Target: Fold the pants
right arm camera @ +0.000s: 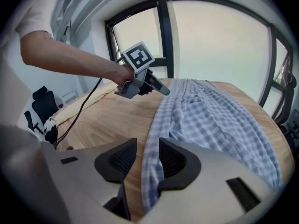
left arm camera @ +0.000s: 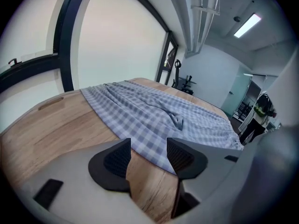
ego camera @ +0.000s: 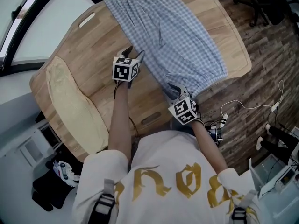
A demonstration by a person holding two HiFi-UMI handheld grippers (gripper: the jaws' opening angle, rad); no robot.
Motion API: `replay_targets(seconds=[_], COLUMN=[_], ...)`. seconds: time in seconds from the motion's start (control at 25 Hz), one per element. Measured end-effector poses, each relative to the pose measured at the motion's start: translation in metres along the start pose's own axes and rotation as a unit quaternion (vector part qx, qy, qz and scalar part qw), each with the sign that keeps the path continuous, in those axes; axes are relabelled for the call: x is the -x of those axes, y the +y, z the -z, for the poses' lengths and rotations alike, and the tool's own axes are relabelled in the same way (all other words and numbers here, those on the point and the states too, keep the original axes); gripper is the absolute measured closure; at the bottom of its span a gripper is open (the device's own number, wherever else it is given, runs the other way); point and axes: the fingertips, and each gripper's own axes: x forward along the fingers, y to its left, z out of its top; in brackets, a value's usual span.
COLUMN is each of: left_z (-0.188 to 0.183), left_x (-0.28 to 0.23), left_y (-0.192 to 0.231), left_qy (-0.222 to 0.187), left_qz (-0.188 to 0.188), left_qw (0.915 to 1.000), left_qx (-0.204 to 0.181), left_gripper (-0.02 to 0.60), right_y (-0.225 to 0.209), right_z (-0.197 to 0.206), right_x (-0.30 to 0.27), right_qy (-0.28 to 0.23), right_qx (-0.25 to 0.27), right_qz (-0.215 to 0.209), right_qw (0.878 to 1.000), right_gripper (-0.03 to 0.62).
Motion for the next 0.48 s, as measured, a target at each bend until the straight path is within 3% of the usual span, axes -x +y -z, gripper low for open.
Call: replay_targets(seconds=[0.4, 0.48], left_z=[0.007, 0.009], left_x=[-0.016, -0.019], left_y=[0.001, 0.002], left_qy=[0.024, 0.029], left_qz=[0.004, -0.009], left_qw=[0.9986, 0.9984], left_qx=[0.047, 0.048], left_gripper=[0.348, 0.350], right_y=[-0.008, -0.009], right_z=[0.020, 0.027], right_x=[-0.004, -0.006], right_qy=[0.024, 0.033], right_qx=[0.016, 0.015], right_qz=[0.048, 0.050], right_qw=[0.998, 0.998], right_gripper=[0.427, 0.430])
